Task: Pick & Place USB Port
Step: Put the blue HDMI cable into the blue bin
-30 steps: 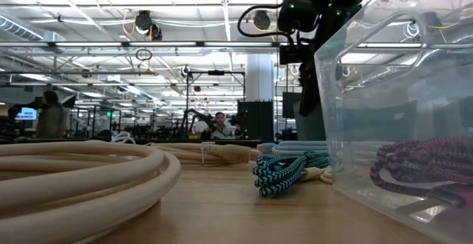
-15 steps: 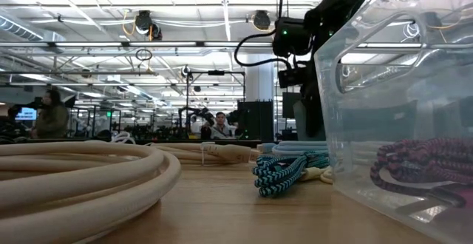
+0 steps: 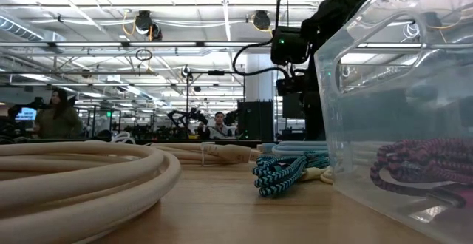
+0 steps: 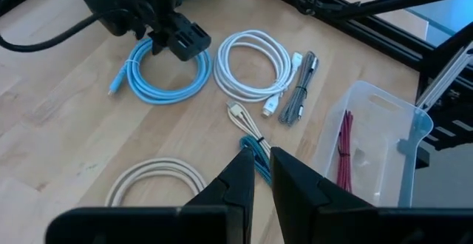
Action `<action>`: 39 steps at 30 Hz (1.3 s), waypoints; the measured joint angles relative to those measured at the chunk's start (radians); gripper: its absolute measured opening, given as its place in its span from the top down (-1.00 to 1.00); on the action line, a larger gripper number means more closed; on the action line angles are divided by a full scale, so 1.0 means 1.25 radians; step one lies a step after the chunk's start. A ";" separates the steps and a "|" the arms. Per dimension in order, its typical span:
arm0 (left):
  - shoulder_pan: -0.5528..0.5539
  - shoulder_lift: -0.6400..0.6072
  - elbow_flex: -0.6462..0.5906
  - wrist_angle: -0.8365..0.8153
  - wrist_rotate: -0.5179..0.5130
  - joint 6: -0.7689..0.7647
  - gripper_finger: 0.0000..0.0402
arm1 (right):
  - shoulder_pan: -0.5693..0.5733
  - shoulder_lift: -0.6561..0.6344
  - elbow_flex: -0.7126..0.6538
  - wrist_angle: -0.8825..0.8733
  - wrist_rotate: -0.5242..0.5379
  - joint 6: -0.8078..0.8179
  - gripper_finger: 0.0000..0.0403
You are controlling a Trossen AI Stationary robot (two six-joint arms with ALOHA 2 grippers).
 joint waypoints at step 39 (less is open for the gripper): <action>0.013 0.000 0.000 0.005 -0.034 0.010 0.77 | -0.075 -0.004 -0.069 0.057 -0.062 0.042 0.21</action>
